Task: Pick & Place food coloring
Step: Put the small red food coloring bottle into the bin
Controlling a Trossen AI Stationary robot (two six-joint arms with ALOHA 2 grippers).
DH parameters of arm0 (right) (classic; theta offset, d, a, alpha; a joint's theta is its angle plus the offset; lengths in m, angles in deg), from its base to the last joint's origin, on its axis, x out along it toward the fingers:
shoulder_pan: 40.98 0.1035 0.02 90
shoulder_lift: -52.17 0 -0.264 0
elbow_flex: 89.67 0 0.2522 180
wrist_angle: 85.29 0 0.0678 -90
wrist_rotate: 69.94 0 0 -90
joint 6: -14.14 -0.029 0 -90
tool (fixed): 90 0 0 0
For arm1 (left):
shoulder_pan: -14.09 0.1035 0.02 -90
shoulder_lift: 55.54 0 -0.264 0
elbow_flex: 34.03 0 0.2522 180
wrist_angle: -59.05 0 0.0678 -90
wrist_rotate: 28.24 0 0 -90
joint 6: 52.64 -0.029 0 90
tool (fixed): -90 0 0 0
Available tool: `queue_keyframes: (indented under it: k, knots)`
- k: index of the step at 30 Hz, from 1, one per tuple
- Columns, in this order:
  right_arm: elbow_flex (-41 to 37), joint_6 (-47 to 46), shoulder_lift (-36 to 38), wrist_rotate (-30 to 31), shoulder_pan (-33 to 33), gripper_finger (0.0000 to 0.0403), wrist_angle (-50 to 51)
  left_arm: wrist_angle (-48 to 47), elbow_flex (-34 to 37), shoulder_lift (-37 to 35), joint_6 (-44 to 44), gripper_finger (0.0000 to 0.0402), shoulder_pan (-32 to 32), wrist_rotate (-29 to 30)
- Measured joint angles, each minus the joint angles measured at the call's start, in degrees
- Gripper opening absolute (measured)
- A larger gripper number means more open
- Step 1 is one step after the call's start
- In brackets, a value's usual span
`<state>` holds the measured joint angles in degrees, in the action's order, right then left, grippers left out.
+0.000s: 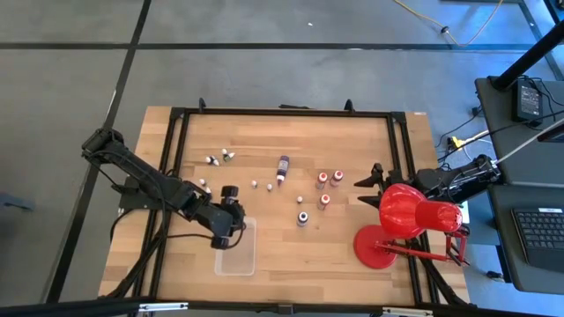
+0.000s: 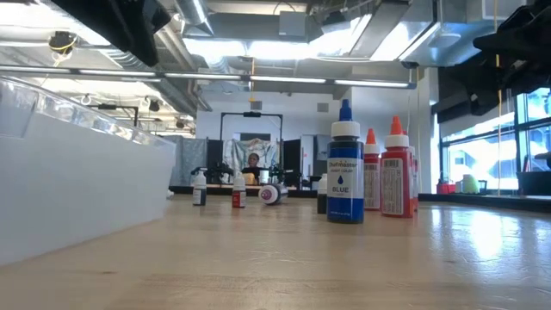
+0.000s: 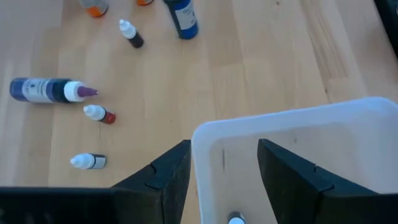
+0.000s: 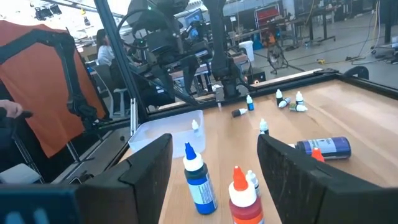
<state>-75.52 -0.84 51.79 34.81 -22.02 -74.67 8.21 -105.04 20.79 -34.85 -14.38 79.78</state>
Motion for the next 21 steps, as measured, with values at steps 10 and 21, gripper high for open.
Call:
queue_keyframes:
  k: [10, 21]
  knots:
    - [0.02, -1.73, -0.04, -2.97, 0.00, 0.0239, 0.36, -4.79, 0.00, -1.26, 12.01, 0.0181, 3.40, -2.67]
    - [0.00, 7.88, -0.04, 5.11, 0.00, 0.0239, -0.57, -30.76, 0.03, -1.17, 63.95, 0.0180, 10.92, 5.43]
